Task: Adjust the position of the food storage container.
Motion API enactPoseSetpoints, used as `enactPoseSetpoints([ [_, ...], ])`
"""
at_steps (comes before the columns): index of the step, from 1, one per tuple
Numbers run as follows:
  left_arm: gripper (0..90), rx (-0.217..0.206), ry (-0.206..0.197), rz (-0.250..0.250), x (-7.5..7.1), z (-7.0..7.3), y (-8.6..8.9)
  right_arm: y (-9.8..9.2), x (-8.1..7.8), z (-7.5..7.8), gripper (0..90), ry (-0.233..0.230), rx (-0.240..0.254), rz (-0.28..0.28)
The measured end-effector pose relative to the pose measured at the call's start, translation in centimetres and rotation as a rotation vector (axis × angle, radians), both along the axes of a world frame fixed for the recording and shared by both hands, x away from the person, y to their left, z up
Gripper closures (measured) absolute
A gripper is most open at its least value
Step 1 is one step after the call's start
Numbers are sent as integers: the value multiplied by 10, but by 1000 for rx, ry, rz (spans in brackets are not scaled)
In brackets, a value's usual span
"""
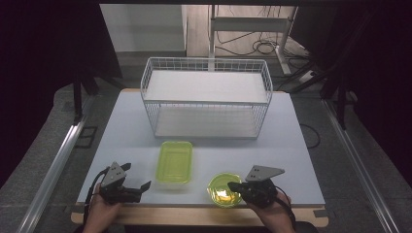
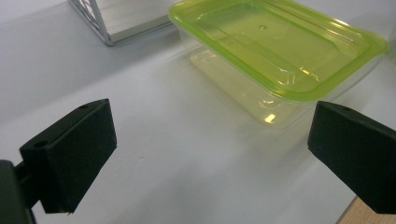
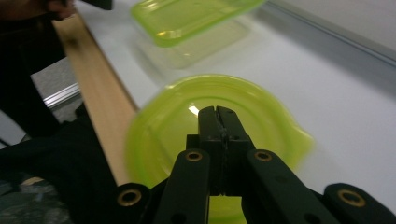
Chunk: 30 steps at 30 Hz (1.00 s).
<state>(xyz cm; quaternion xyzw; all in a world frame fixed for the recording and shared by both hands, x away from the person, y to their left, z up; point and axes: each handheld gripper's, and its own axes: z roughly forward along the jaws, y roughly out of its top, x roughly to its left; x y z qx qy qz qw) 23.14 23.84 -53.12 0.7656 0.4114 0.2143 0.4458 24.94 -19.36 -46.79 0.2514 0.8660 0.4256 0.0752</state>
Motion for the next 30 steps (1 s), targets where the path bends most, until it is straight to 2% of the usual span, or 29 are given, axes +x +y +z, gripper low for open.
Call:
enactPoseSetpoints([
  [3,13,0,3,0,0,0,0,11,-5,-2,898,8,-13,37],
  [10,13,21,6,-6,0,-1,-3,30,-14,-6,897,28,2,102],
  [19,15,35,10,-4,1,-2,-3,53,-25,-11,896,55,17,158],
  [24,15,44,10,-5,1,-2,-5,58,-25,-16,895,62,-8,164],
  [30,15,52,10,-6,1,-2,-6,54,-18,-20,894,79,-18,130],
])
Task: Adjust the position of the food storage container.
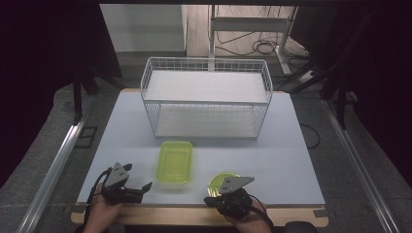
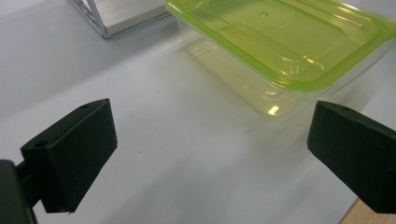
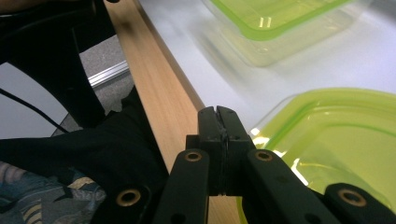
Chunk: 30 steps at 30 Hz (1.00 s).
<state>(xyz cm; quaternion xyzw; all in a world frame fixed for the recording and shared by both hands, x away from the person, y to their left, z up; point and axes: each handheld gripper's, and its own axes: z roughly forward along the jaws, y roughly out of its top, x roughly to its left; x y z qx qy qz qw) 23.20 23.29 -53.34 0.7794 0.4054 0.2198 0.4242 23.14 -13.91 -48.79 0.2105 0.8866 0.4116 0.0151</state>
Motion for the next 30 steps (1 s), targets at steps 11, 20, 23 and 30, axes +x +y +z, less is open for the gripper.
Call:
enactPoseSetpoints([
  [11,16,10,5,-7,0,-1,-1,-15,14,0,894,-15,-4,-64],
  [20,16,16,5,-7,0,-1,-2,-30,29,0,893,-15,-3,-124],
  [23,16,19,5,-6,0,-1,-2,-31,31,2,888,0,8,-128],
  [30,16,37,5,-8,0,-2,-5,-14,38,10,886,-37,-10,-86],
])
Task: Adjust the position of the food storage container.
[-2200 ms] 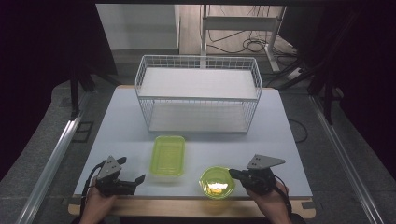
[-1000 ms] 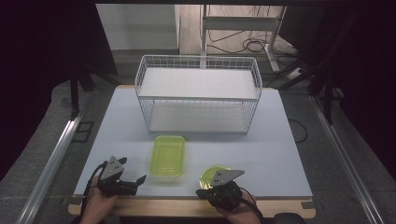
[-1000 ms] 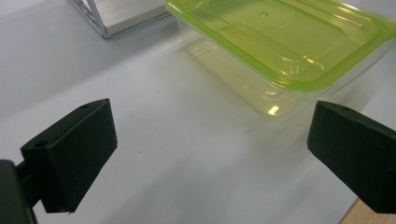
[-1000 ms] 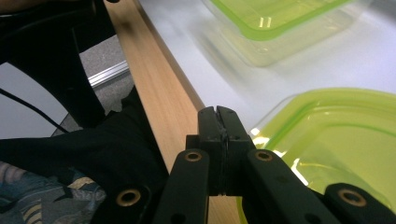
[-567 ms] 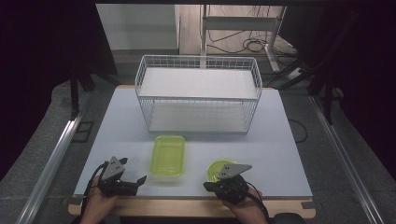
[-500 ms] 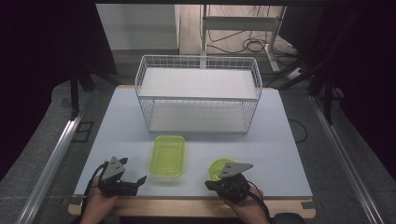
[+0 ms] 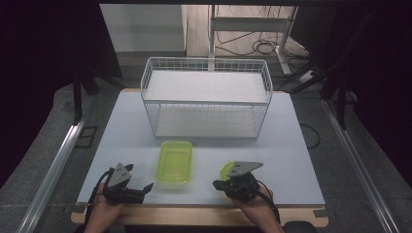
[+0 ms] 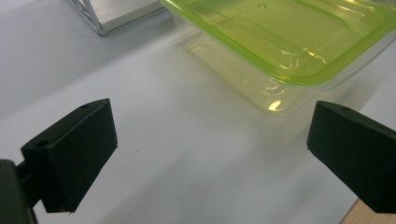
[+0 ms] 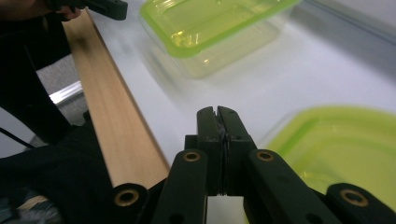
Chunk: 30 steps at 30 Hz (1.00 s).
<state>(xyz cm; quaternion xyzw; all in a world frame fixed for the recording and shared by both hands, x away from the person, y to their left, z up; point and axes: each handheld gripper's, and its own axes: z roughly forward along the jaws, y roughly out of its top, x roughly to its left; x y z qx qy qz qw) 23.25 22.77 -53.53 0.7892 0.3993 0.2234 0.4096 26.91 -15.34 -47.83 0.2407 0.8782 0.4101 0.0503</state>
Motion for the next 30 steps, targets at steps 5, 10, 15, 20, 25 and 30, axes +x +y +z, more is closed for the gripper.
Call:
enactPoseSetpoints([
  [5,16,7,0,-5,0,0,-1,13,11,-2,889,-24,-63,-3],
  [10,16,7,-3,-3,0,0,0,7,15,-4,896,-22,-82,-21],
  [15,16,14,-4,-7,-1,0,-1,-5,19,-3,896,-27,-81,-55],
  [20,16,14,-3,-8,0,0,-1,-17,25,-3,896,-19,-85,-89],
  [25,17,8,3,-12,0,0,-1,-32,30,-4,895,-12,-95,-132],
  [30,23,24,14,-17,0,0,-2,-52,35,-2,895,-13,-95,-187],
])
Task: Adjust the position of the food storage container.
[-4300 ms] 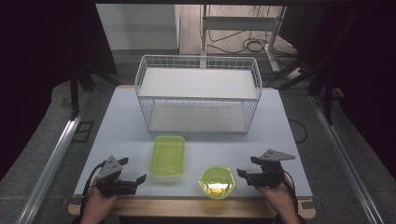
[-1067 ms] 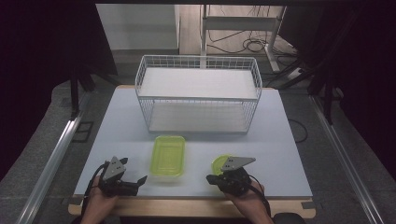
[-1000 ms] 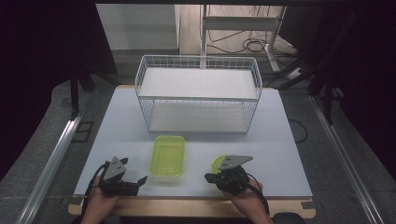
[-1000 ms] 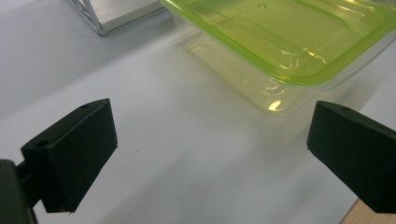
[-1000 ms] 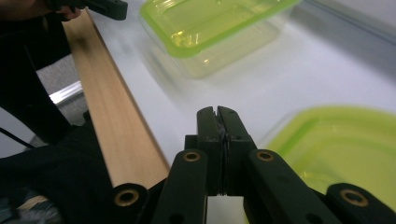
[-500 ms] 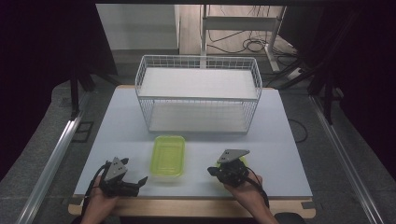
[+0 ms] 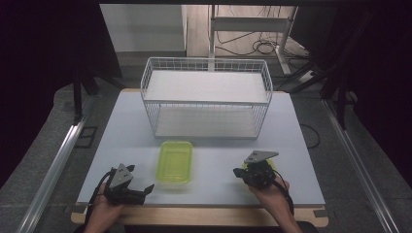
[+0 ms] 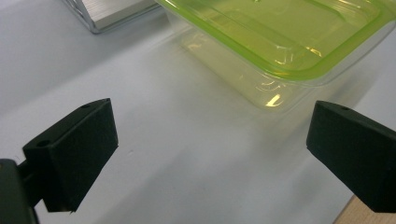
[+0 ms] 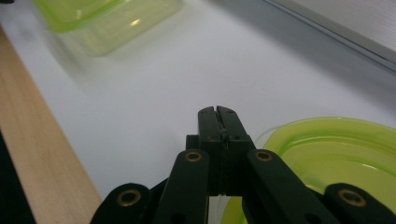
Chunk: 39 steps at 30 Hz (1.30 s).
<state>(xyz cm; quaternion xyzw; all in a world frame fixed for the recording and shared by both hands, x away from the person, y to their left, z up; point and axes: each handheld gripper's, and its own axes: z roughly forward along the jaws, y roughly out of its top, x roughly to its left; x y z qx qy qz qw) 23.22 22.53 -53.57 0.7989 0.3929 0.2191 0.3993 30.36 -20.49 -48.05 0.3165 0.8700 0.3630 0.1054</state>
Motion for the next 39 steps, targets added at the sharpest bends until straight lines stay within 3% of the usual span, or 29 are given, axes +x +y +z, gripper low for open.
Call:
enactPoseSetpoints([
  [11,42,64,16,2,-2,0,-6,-41,14,2,895,-5,18,-112],
  [20,82,84,30,-8,-4,1,-8,-66,21,3,895,-13,22,-181],
  [28,156,49,43,-17,-4,3,-5,-83,23,4,886,-18,25,-234],
  [31,245,25,57,-50,-5,4,-3,-78,20,6,887,-36,30,-212],
  [33,386,17,82,-79,-3,4,-3,-72,17,6,891,-59,26,-190],
  [36,587,45,118,-86,1,3,-3,-65,13,6,897,-91,5,-154],
  [39,771,48,144,-94,9,3,-1,-61,11,6,897,-94,23,-129],
])
